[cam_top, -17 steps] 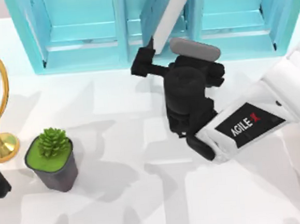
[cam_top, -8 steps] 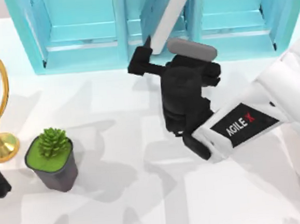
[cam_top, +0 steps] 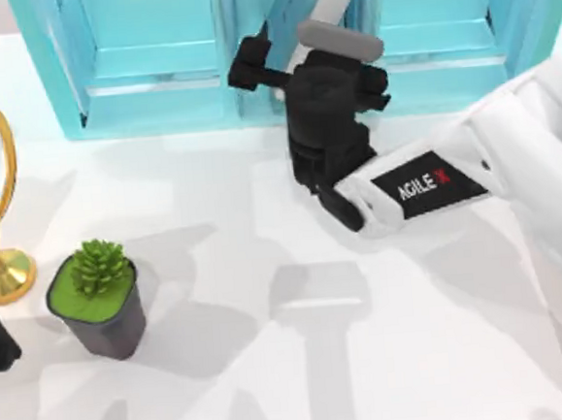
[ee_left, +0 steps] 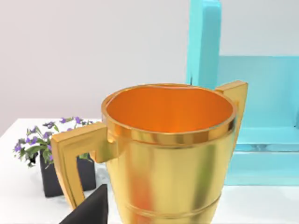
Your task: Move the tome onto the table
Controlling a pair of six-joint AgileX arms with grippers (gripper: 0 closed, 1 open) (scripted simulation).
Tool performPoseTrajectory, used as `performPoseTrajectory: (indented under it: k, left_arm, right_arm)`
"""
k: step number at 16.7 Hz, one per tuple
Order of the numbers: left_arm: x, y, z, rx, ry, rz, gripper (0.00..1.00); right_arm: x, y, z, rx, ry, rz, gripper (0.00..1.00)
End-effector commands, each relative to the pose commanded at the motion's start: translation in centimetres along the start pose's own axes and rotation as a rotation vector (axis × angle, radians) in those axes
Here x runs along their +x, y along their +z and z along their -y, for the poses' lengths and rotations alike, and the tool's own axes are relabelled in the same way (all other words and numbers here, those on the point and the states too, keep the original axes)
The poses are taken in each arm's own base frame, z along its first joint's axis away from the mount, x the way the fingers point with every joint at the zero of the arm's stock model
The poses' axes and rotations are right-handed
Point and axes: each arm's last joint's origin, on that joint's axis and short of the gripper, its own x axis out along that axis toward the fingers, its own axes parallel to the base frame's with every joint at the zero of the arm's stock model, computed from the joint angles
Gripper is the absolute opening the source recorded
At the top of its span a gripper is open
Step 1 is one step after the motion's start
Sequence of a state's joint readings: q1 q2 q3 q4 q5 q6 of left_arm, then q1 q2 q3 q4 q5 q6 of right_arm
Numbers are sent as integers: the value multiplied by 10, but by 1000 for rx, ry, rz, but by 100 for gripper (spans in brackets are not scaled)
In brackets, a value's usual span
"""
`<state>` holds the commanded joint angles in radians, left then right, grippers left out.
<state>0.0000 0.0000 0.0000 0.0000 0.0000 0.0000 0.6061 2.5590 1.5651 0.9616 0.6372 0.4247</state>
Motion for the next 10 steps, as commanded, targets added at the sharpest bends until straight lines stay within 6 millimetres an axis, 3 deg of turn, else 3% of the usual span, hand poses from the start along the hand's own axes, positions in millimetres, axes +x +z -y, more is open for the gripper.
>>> performPoseTrajectory:
  k: [3,7,10]
  left_arm:
    - [0,0,0,0,0,0,100]
    - [0,0,0,0,0,0,100]
    - [0,0,0,0,0,0,100]
  right_arm:
    - [18,2,3,-1,-1,-2,100]
    - [20,2,4,-1,-1,-3,100]
    - [20,2,4,-1,-1,-3,77]
